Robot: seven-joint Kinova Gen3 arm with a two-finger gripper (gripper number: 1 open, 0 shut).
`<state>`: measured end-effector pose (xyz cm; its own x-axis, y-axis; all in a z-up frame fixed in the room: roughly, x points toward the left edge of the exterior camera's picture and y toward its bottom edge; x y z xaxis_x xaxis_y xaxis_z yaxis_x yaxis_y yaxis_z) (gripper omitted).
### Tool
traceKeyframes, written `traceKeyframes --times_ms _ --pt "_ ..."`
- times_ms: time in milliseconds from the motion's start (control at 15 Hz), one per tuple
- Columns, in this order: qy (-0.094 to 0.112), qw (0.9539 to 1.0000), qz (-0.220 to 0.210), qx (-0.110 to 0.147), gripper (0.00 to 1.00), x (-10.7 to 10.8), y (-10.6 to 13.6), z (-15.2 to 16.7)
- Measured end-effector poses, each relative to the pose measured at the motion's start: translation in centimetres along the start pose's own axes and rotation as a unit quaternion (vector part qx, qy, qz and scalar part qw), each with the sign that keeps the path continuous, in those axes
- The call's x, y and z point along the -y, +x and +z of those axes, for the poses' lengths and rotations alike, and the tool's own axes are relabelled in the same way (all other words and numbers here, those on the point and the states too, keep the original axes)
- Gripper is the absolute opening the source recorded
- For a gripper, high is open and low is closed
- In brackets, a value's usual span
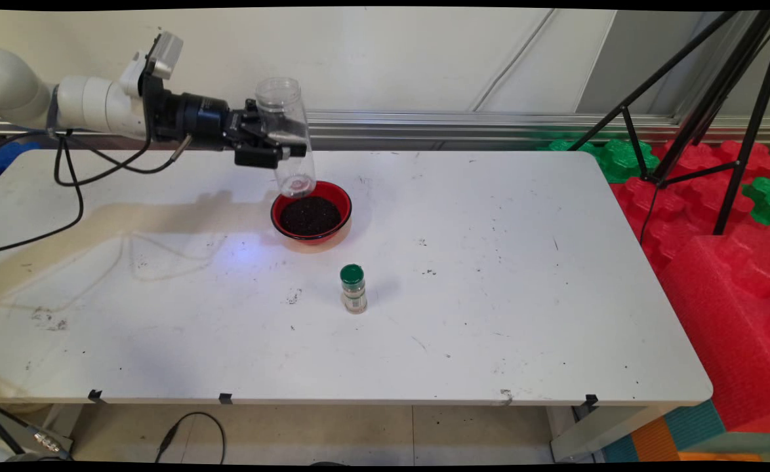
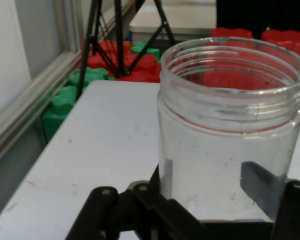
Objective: Place the picked object on the table
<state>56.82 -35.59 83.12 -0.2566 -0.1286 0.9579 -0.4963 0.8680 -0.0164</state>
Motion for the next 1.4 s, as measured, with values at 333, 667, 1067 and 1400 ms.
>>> traceKeyframes --times_ms 333,667,1067,1400 --pt "-0.023 0.9997 -0.005 0.005 0.0 -2.0 -0.7 0.0" --pt "-0.052 0.9986 -0.007 0.011 0.0 -4.5 -2.0 0.2" --pt "-0.076 0.997 -0.004 0.017 0.0 -6.8 -4.0 0.7" --pt "-0.086 0.996 0.0 0.025 0.0 -8.1 -6.2 1.1"
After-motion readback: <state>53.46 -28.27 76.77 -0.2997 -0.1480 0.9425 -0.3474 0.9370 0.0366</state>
